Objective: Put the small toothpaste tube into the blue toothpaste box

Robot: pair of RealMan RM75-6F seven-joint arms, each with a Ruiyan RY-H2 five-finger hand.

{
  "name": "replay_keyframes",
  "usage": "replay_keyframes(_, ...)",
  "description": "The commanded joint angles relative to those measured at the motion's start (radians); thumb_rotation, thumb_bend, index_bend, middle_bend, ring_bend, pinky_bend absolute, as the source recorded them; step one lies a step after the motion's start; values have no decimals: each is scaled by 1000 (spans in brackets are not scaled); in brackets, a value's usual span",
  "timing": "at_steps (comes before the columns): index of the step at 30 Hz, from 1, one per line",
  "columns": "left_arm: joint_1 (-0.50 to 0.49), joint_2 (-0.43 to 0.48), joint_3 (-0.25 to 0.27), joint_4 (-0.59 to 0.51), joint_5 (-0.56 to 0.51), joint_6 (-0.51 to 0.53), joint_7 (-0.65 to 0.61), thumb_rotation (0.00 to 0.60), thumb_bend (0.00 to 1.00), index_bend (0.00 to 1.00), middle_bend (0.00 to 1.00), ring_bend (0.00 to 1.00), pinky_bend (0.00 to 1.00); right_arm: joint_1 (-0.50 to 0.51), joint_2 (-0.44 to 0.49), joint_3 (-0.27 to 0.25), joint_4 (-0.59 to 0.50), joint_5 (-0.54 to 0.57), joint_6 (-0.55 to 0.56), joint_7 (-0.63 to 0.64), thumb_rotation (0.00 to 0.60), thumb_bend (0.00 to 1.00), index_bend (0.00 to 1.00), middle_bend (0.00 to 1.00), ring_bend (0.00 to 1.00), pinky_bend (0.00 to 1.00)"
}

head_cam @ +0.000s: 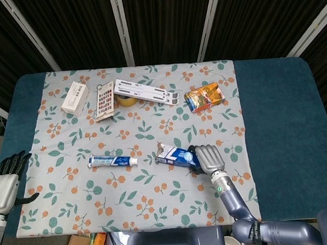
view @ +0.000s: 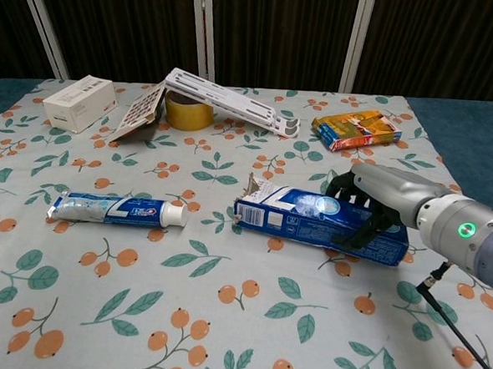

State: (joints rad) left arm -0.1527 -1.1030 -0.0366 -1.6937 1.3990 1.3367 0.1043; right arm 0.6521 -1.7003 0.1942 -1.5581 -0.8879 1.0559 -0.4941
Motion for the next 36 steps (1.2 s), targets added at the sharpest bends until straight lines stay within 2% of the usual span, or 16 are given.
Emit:
replay_keyframes(1,0,0,1,-1,-1,0,1,600,0,0,0,0,34,-12,10,-4,-21,-29,18,24,600,305,419,530,464,421)
replay_keyframes(9,1,-1,3,-2,-3,2,13,600,0,36,4,0,81,-86,124,-25,-184,-144,89,136,600,306,419,530,464,421)
replay_keyframes(11,-1,-2,0,-4,-12,-2,21,600,0,53,12,2,106,-122,186,-45,-245,-201,118,182,600,305,419,530,464,421)
replay_keyframes(15,-17,-9,-16,-10,-35,-14,56,600,8,90,82,103,260,-179,289,-83,-318,-312,164,271,600,305,419,530,464,421)
replay_keyframes(17,-32,-16,-22,-14,-39,-26,86,600,22,107,120,144,306,-198,325,-95,-337,-351,180,305,600,305,419,530,464,421)
replay_keyframes(19,-60,-27,-33,-14,-43,-48,142,600,44,144,183,200,352,-213,359,-109,-354,-390,189,338,600,306,419,530,464,421)
replay_keyframes(24,-148,-78,-81,-26,-91,-125,262,600,73,212,268,273,396,-229,411,-120,-383,-453,199,381,600,305,419,530,464,421)
replay_keyframes(29,-268,-160,-132,6,-156,-221,424,600,80,243,299,282,399,-243,443,-125,-392,-486,206,415,600,305,419,530,464,421)
replay_keyframes(36,-385,-281,-154,77,-273,-316,578,600,97,292,351,317,402,-250,463,-119,-385,-495,202,456,600,305,419,530,464,421)
